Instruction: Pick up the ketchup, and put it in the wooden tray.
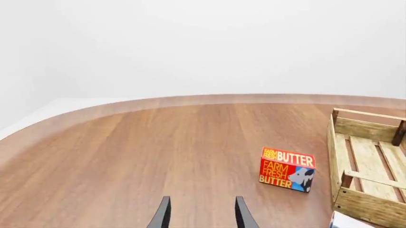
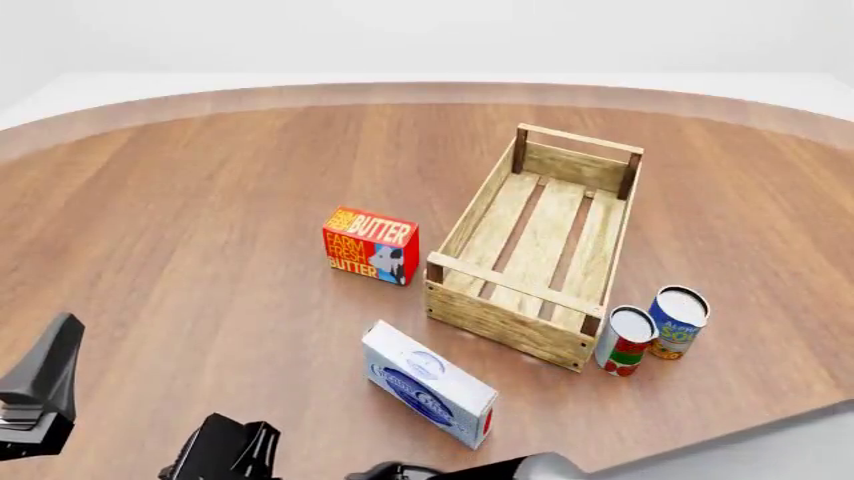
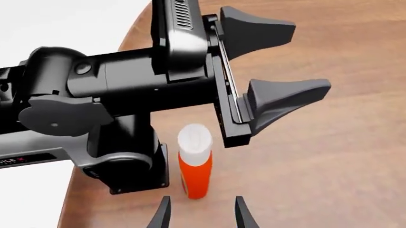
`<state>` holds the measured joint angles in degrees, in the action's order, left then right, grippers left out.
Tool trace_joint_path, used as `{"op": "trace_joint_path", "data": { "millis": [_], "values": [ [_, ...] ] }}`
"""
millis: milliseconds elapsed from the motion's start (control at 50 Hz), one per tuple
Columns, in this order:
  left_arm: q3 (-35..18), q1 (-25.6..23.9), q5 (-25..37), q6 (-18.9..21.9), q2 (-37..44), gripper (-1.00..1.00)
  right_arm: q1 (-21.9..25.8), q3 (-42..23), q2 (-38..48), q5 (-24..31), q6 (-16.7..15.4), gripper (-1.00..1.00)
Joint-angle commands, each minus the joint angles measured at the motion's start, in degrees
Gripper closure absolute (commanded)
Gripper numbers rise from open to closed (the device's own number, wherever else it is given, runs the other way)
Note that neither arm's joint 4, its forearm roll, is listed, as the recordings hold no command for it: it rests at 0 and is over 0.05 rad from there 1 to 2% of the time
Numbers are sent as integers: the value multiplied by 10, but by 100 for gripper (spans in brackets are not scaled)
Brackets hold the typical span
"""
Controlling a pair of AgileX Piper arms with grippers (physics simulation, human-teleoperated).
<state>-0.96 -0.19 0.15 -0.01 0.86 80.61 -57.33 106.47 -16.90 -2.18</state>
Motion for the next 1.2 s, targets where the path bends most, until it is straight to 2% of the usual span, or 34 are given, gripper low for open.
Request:
{"op": "trace_joint_path", "data": {
  "millis": [20,140,360,720,960,1200],
  "values": [
    [0,0,2,0,-2,-100,1,-23,23,4,-14,-100],
    [0,0,2,0,-2,-100,2,-45,44,12,-31,-100],
    [0,0,2,0,-2,-100,-3,-63,83,4,-39,-100],
    [0,0,2,0,-2,-100,1,-94,124,6,-36,-100],
    [0,0,2,0,-2,-100,0,-114,147,12,-51,-100],
    [0,0,2,0,-2,-100,3,-130,165,14,-52,-100]
  ]
}}
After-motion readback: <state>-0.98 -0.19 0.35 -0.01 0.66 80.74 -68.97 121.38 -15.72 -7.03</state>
